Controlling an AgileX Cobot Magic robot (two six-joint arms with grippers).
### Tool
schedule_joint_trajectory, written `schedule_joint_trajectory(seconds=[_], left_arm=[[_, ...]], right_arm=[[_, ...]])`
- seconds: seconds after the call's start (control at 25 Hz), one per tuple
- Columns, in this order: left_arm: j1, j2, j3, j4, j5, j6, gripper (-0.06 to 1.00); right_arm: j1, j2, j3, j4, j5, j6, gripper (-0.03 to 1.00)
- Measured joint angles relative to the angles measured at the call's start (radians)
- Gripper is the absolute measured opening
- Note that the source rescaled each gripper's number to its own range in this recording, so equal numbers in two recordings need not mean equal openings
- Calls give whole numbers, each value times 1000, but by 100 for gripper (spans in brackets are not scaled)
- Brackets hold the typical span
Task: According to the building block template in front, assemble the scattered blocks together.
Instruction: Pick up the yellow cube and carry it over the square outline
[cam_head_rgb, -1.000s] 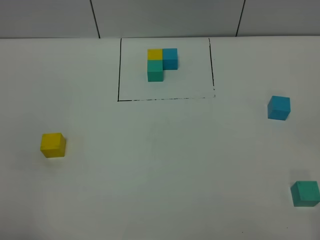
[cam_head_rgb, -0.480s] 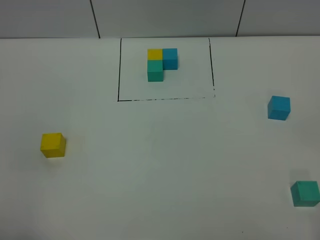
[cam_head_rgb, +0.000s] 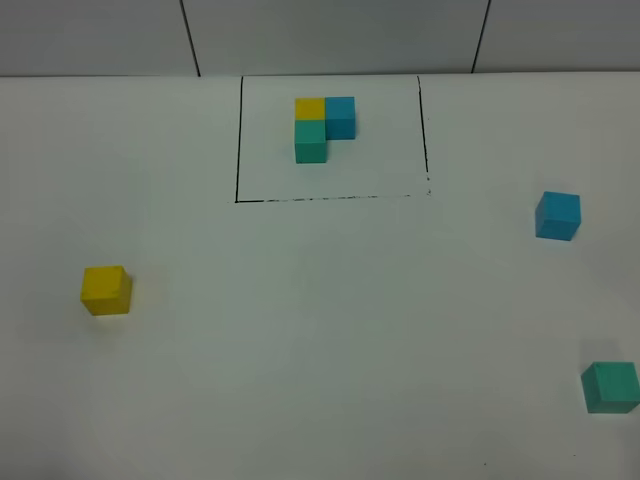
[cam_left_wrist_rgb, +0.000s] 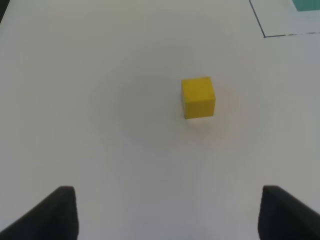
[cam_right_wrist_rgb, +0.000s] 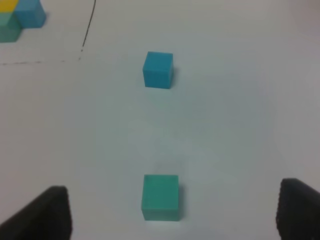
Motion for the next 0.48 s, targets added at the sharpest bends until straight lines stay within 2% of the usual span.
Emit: schedule_joint_trajectory(seconds=[0.12, 0.24, 0.4, 0.48], left_arm=[[0, 20, 0, 5, -1, -22, 72], [0, 116, -16, 34, -20, -40, 79], [0, 370, -81, 118, -49, -57, 94], [0, 532, -137, 148, -53, -80, 98]], right_arm=[[0, 0, 0, 0, 0, 0, 67], [0, 0, 0, 0, 0, 0, 67], [0, 0, 0, 0, 0, 0, 67], [0, 0, 0, 0, 0, 0, 67]])
